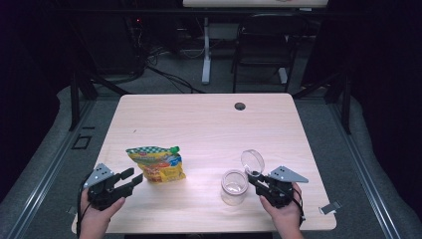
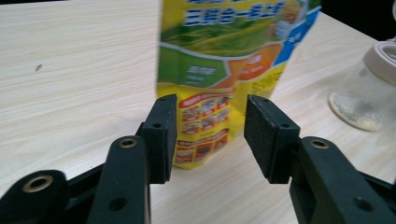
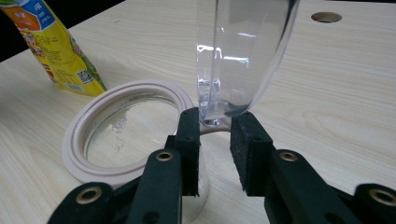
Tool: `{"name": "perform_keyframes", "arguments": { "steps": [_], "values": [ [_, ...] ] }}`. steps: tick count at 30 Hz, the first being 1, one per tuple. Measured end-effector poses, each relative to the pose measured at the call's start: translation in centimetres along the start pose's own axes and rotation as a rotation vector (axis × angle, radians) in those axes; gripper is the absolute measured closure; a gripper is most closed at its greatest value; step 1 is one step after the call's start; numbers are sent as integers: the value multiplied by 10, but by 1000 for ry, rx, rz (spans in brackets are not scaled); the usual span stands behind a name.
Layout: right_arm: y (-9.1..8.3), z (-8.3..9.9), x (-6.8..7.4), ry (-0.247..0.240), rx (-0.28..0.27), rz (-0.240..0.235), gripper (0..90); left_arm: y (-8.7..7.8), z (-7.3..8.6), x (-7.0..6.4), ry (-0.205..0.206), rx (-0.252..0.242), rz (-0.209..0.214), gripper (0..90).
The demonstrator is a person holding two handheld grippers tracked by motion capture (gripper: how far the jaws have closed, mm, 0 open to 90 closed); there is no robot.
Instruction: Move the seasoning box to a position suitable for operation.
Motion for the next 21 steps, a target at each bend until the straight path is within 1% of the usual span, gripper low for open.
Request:
{"name": "perform_keyframes", "arguments": {
  "steps": [2, 4, 6, 8, 9, 11, 15, 16, 18, 21],
  "values": [
    [0, 1, 0, 3, -2, 2, 726, 2, 2, 6, -12, 6, -3, 521],
    [-1, 2, 0, -2, 8, 2, 722, 5, 3, 11, -19, 2, -8, 511],
    [-1, 3, 0, -2, 7, 3, 718, 7, 6, 15, -30, 8, 0, 509],
    [-3, 4, 0, -7, 12, 4, 707, 11, 7, 17, -23, 9, 6, 500],
    [-4, 5, 1, -4, 9, 6, 700, 14, 8, 18, -19, 1, 12, 490],
    [-5, 6, 1, -4, 7, 3, 691, 19, 9, 21, -6, 3, 11, 464],
    [-9, 7, 2, -9, 9, 3, 685, 27, 12, 24, 0, -2, 20, 435],
    [-10, 8, 2, -8, 8, 6, 684, 27, 13, 25, 0, 9, 25, 426],
    [-13, 9, 2, -10, 8, 8, 683, 31, 15, 26, -15, 6, 39, 422],
    [-16, 9, 0, -5, 6, 15, 681, 34, 16, 28, -17, 11, 55, 409]
  ]
}}
Point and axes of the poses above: each handheld gripper's, and its own axes: y roughly forward along the jaws, z roughly out of its underside, x roughly to its left, the point moved 7 cm from there along y, roughly forward along the jaws, and after that the axes turned 13 degrees about -x, right-handed, at the moved point
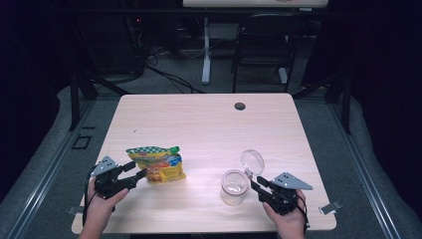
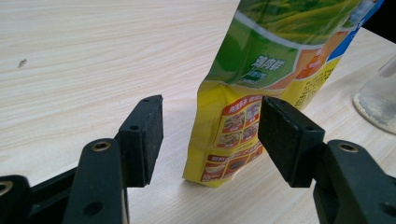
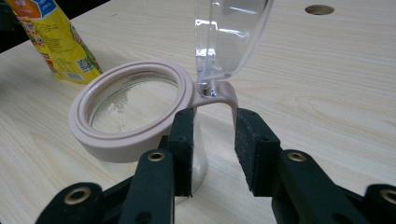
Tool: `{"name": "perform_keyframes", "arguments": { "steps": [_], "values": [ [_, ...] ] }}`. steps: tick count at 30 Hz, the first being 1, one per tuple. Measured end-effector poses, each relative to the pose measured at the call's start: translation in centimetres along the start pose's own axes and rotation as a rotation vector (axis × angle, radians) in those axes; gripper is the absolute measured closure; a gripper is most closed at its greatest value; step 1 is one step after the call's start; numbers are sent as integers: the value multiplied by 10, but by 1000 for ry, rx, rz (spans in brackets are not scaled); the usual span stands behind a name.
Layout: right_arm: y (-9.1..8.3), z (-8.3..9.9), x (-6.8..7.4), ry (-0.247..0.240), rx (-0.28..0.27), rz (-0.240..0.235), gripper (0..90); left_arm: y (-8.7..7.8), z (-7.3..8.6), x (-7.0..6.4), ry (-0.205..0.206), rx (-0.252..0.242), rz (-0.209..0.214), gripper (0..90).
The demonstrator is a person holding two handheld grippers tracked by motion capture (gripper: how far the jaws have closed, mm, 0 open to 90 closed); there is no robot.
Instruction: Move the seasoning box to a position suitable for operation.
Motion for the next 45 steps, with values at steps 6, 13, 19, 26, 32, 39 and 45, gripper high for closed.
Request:
{"name": "perform_keyframes", "arguments": {
  "steps": [6, 13, 19, 26, 32, 39, 45],
  "values": [
    [-3, 1, -2, 8, -2, 10, 678, 7, 2, -2, -3, 5, 28, 406],
    [-4, 2, -3, 17, -4, 14, 677, 11, 5, -6, -2, 17, 64, 425],
    [-3, 3, -4, 24, -6, 13, 676, 16, 6, -8, 9, 24, 83, 435],
    [-5, 5, -5, 27, 7, 22, 676, 18, 6, -6, 3, 22, 74, 473],
    [-5, 5, -6, 30, 8, 22, 673, 16, 6, -7, 9, 29, 66, 511],
    [-2, 5, -5, 38, -1, 16, 670, 11, 7, -11, -7, 34, 86, 585],
    [0, 3, -5, 36, 0, 13, 662, 8, 8, -20, 21, 35, 94, 660]
  ]
}}
Point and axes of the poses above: each handheld gripper's, and its own axes: y roughly forward along the jaws, z roughly out of its underside, x roughly to its left, the point moved 7 cm from there along y, roughly forward along the jaws, and after that the axes turned 13 degrees about -x, right-handed, at the moved point
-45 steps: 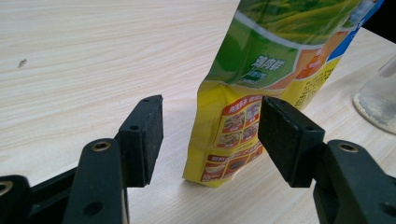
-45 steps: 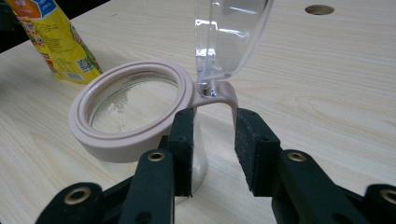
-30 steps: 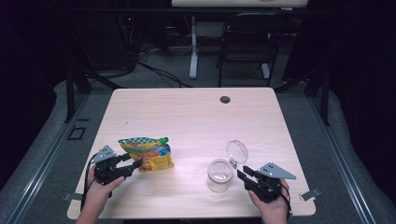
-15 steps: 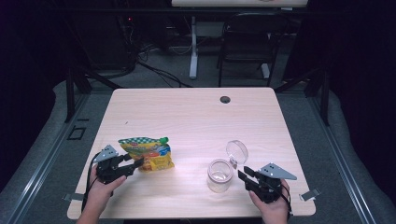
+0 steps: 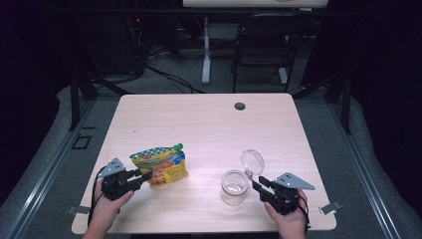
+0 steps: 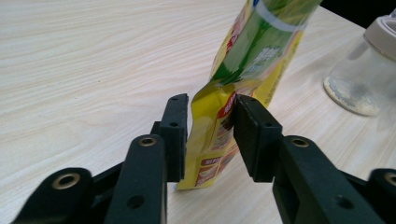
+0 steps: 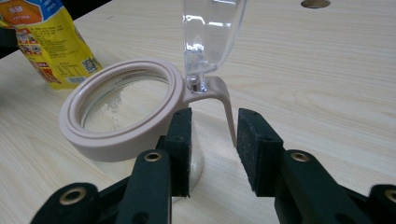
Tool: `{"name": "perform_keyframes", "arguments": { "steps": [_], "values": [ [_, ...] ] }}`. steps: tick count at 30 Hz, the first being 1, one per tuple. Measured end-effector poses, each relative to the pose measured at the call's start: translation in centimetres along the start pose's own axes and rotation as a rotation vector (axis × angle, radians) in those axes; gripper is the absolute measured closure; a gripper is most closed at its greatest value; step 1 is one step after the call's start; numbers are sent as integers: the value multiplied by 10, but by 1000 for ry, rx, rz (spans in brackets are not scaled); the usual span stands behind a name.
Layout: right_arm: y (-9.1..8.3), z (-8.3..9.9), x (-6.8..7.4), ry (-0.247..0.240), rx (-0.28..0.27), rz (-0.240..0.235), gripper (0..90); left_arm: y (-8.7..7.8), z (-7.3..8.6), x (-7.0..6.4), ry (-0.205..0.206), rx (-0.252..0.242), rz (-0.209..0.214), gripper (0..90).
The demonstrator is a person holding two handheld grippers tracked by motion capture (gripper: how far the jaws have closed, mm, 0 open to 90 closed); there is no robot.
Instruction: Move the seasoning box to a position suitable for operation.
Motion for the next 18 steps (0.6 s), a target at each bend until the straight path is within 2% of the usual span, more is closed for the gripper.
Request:
{"name": "perform_keyframes", "arguments": {
  "steps": [4, 10, 18],
  "values": [
    [2, 0, 0, 3, 0, -7, 657, -1, 0, -6, 10, 8, 7, 694],
    [3, -1, 0, 3, -5, -10, 657, -2, -1, -14, -33, 4, 45, 751],
    [3, -1, 1, 5, -3, -12, 657, 0, -2, -21, -26, 21, 59, 794]
  ]
}}
Point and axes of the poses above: each handheld gripper's, and its own axes: y roughly forward along the jaws, z roughly out of its underside, x roughly to its left, the point moved 7 cm from there along y, roughly forward along the jaws, and after that the axes turned 13 degrees about -x, right-handed, at the moved point
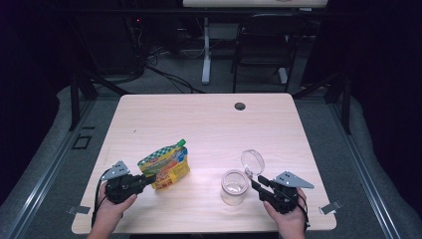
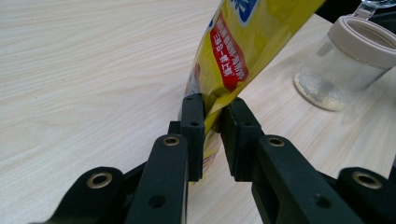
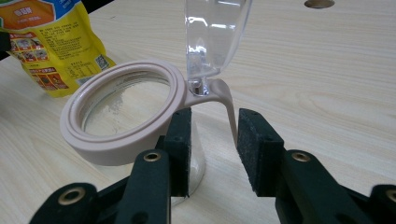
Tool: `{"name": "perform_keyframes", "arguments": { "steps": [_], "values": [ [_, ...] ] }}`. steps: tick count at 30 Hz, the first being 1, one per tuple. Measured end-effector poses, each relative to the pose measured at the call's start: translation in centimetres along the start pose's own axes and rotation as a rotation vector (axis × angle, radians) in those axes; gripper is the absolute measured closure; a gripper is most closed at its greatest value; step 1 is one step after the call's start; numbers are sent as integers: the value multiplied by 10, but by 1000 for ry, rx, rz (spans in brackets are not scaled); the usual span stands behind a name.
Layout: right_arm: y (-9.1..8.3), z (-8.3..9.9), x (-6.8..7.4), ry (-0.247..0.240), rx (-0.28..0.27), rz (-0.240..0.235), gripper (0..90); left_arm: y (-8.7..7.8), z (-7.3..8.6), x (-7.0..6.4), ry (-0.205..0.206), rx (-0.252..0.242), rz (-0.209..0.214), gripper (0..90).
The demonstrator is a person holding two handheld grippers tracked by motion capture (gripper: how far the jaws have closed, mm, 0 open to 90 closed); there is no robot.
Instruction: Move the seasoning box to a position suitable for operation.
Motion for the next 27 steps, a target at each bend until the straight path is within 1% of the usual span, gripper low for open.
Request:
{"name": "perform_keyframes", "arguments": {
  "steps": [8, 10, 11, 15, 19, 20, 24, 27],
  "values": [
    [0, 0, 0, -3, 4, -2, 657, 1, 0, -4, -12, 3, -3, 801],
    [0, 0, 0, -3, 3, -2, 657, 2, 0, -5, -13, 6, 4, 802],
    [0, 0, 0, -2, 3, -2, 657, 2, 0, -7, -23, 9, 10, 801],
    [0, 0, 0, -3, 5, -2, 657, 3, 0, -9, -34, 16, 12, 801],
    [0, 1, 0, -6, 7, -2, 657, 4, 0, -9, -43, 9, 12, 799],
    [0, 1, 0, -7, 8, -2, 657, 4, 0, -9, -50, 6, 18, 797],
    [-1, 1, 0, -7, 7, -3, 656, 7, 2, -8, -48, 21, 23, 754],
    [-2, 2, 1, -2, 6, 1, 656, 12, 4, -8, -50, 31, 16, 720]
  ]
}}
Point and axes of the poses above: each handheld gripper's, and its own axes: y roughly forward along the jaws, z roughly out of its underside, x roughly to its left, the point moved 7 cm from there along y, roughly forward along the jaws, and after that the axes turned 13 degrees about -x, right-handed, at the moved point
